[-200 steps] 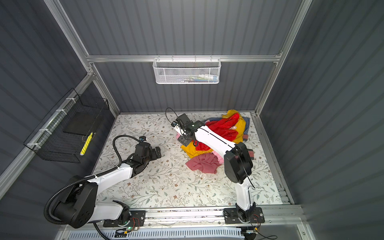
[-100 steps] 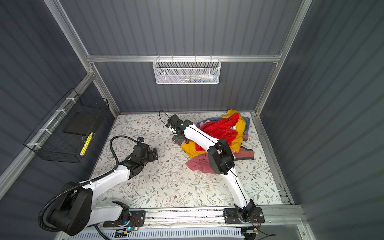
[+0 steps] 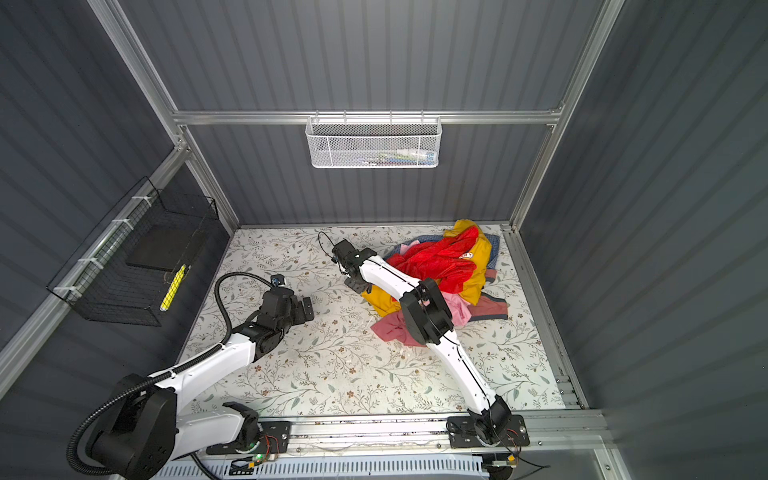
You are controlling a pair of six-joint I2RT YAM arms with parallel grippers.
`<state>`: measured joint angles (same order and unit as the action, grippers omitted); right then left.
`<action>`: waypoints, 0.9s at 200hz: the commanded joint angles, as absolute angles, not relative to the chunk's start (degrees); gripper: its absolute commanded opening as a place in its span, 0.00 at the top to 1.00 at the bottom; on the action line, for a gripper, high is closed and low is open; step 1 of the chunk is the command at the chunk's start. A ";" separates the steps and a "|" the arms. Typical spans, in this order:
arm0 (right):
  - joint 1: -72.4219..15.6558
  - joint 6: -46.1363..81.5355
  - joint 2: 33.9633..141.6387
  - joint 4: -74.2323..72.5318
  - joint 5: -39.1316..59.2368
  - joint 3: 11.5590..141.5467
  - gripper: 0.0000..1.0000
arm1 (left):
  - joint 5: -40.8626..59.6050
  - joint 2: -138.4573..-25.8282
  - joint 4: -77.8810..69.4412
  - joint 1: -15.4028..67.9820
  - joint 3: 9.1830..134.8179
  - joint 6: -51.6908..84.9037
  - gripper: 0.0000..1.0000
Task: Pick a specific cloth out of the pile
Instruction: 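Lower the right gripper onto the pink cloth and close on it, then lift the pink cloth with the right gripper, pulling it off the pile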
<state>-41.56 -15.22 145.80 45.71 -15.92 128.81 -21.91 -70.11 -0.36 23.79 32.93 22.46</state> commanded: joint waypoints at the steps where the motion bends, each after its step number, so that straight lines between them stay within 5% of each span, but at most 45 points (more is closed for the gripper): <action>1: -40.97 -13.35 145.96 48.10 -15.33 129.17 0.86 | -22.35 -68.88 1.14 23.29 31.90 21.27 0.00; 18: -40.91 -12.13 143.85 47.10 -15.46 127.83 1.00 | -22.15 -68.92 0.99 23.29 31.98 21.19 0.00; 180: -36.34 4.56 98.43 33.21 -15.69 98.17 1.00 | -18.88 -73.86 -1.31 23.26 34.39 19.25 0.00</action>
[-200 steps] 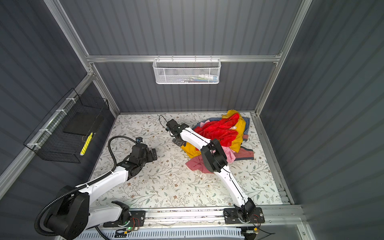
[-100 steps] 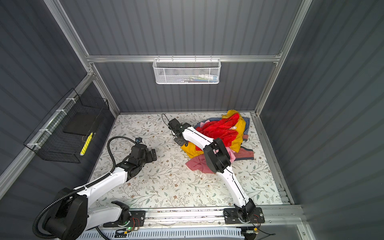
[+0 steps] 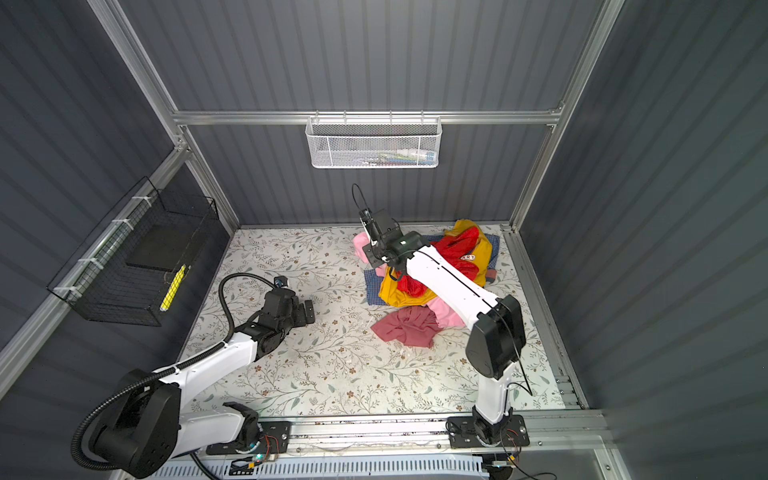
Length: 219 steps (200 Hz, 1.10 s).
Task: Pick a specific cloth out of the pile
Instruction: 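Lift the pink cloth with the right gripper, pulling it off the pile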
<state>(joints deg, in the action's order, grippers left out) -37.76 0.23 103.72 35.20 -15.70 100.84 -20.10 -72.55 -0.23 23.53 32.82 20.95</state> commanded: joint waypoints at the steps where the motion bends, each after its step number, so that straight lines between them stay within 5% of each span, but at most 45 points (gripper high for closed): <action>1: -36.34 4.56 98.43 33.21 -15.69 98.17 1.00 | -18.85 -73.89 -1.31 23.28 34.42 19.25 0.00; 84: -30.47 9.05 80.14 33.40 -15.08 89.42 1.00 | -15.80 -79.06 -3.53 23.28 37.87 18.68 0.00; 219: -28.52 9.64 67.37 34.60 -17.60 88.45 1.00 | -3.68 -88.77 -8.05 23.38 46.22 15.55 0.00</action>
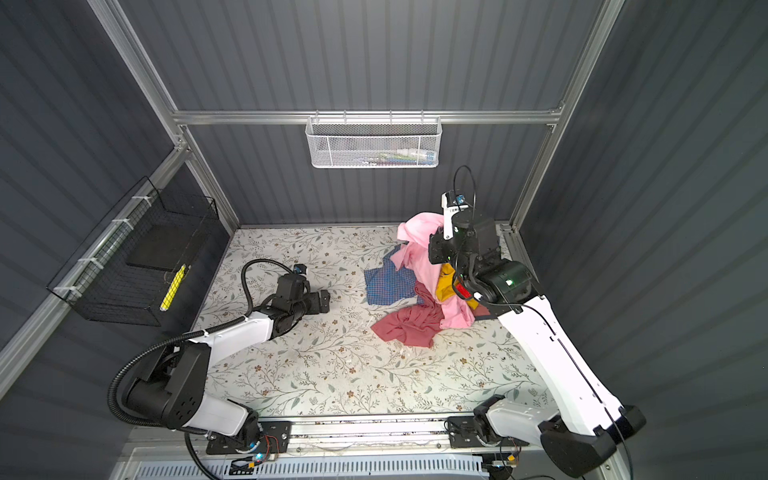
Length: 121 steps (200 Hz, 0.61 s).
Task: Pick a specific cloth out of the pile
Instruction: 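Lift the pink cloth with the right gripper, pulling it off the pile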
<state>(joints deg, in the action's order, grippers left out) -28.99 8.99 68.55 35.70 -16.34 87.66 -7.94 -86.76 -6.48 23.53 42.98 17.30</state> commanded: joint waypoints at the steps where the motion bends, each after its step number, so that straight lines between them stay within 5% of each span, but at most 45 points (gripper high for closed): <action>1: -28.49 9.66 67.34 34.69 -17.65 88.56 1.00 | -3.60 -88.90 -8.11 23.38 46.27 15.55 0.00; 121: -20.75 4.81 66.42 40.75 -25.57 91.81 1.00 | -4.35 -88.63 -9.93 23.38 43.95 16.60 0.00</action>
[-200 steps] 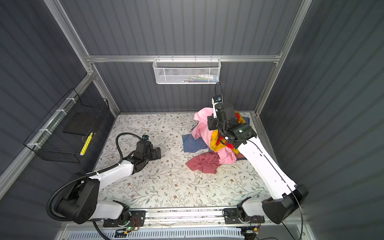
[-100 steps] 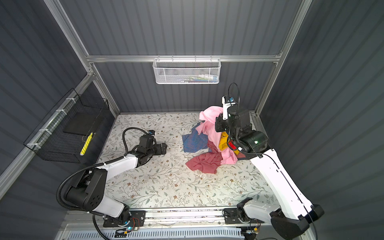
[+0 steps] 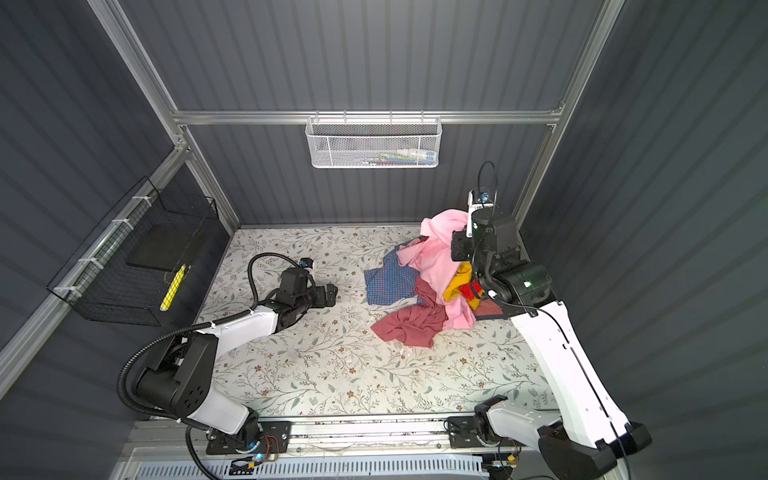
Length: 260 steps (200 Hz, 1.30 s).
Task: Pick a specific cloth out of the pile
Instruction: 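Lift the pink cloth with the right gripper, pulling it off the pile, then reach the left gripper toward the pink cloth held by the right gripper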
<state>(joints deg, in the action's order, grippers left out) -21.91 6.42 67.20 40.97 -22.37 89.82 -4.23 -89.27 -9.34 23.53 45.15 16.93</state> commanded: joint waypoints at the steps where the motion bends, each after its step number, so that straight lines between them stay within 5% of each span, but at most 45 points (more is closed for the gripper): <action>1: -20.75 4.81 66.42 40.75 -25.57 91.81 1.00 | -4.37 -88.61 -9.93 23.38 43.95 16.56 0.00; 139: -16.44 0.71 69.29 41.75 -30.72 79.63 1.00 | -3.75 -90.29 -9.81 23.79 45.04 15.96 0.00; 228: -12.52 6.66 64.88 40.60 -20.36 73.17 1.00 | 18.34 -108.23 -14.99 34.56 69.71 7.43 0.00; 260: -9.06 8.04 62.93 39.68 -17.47 70.85 1.00 | 27.80 -113.94 -13.45 37.69 78.47 5.54 0.08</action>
